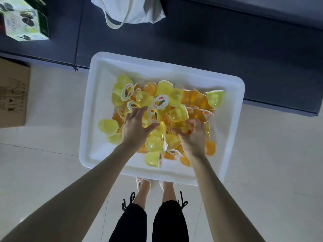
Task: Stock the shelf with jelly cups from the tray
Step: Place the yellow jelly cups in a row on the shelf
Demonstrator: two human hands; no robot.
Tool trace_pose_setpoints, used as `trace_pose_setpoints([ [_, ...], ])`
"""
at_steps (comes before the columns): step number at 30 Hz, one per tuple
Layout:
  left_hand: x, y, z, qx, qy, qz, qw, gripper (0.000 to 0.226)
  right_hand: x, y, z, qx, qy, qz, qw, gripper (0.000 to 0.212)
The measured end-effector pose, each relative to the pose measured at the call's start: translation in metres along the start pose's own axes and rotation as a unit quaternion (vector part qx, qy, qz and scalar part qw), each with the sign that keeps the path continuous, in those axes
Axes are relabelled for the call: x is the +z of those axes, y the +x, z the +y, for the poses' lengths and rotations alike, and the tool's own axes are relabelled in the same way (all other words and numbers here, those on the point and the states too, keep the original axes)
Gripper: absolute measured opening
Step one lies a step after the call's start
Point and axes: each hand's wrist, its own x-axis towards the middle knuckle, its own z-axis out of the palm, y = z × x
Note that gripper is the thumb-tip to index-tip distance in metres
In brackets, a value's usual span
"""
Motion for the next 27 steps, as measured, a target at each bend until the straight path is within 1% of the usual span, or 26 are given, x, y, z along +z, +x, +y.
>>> trace_pose_setpoints([
  [4, -0.003, -0.003, 0.001, -0.006, -0.032, 0.015, 0.999, 0.069, 0.003, -0.003, 0.003, -0.002, 0.027, 0.017, 0.999, 0.044],
  [7, -0.009, -0.009, 0.004, 0.002, -0.049, 0.035, 0.998, 0.066, -0.002, -0.013, -0.001, 0.001, 0.057, 0.036, 0.998, 0.042],
  [11, -0.027, -0.029, 0.014, -0.001, -0.111, 0.035, 0.993, 0.061, -0.019, -0.032, -0.01, 0.014, 0.125, 0.08, 0.989, 0.045],
  [12, -0.032, -0.036, 0.018, -0.003, -0.134, 0.034, 0.99, 0.058, -0.025, -0.039, -0.014, 0.024, 0.15, 0.083, 0.985, 0.049],
  [14, -0.046, -0.054, 0.03, -0.006, -0.192, 0.032, 0.981, 0.048, -0.038, -0.055, -0.025, 0.032, 0.174, 0.071, 0.982, 0.063],
  [15, -0.054, -0.063, 0.039, -0.011, -0.219, 0.031, 0.975, 0.042, -0.047, -0.063, -0.031, 0.036, 0.186, 0.052, 0.98, 0.063],
  [16, -0.062, -0.072, 0.047, -0.019, -0.243, 0.029, 0.969, 0.037, -0.058, -0.073, -0.04, 0.035, 0.21, 0.033, 0.977, 0.054],
  [17, -0.072, -0.083, 0.057, -0.029, -0.267, 0.025, 0.963, 0.035, -0.069, -0.084, -0.049, 0.036, 0.24, 0.019, 0.97, 0.04],
  [18, -0.082, -0.093, 0.068, -0.037, -0.292, 0.016, 0.956, 0.035, -0.081, -0.095, -0.06, 0.036, 0.273, 0.009, 0.961, 0.03],
  [19, -0.093, -0.103, 0.079, -0.04, -0.313, 0.005, 0.949, 0.04, -0.093, -0.107, -0.073, 0.036, 0.295, 0.003, 0.955, 0.031],
  [21, -0.119, -0.123, 0.104, -0.026, -0.342, -0.01, 0.939, 0.05, -0.116, -0.132, -0.098, 0.035, 0.327, -0.003, 0.945, 0.052],
  [23, -0.151, -0.145, 0.134, 0.011, -0.376, -0.014, 0.927, 0.04, -0.143, -0.161, -0.131, 0.016, 0.369, -0.018, 0.929, 0.067],
  [24, -0.167, -0.155, 0.149, 0.031, -0.395, -0.017, 0.918, 0.035, -0.158, -0.175, -0.147, 0.004, 0.39, -0.024, 0.921, 0.071],
  [25, -0.184, -0.166, 0.165, 0.049, -0.409, -0.024, 0.911, 0.034, -0.173, -0.19, -0.163, -0.005, 0.405, -0.028, 0.914, 0.07],
  [27, -0.221, -0.187, 0.197, 0.088, -0.419, -0.032, 0.903, 0.033, -0.204, -0.222, -0.196, -0.039, 0.426, -0.029, 0.903, 0.057],
])
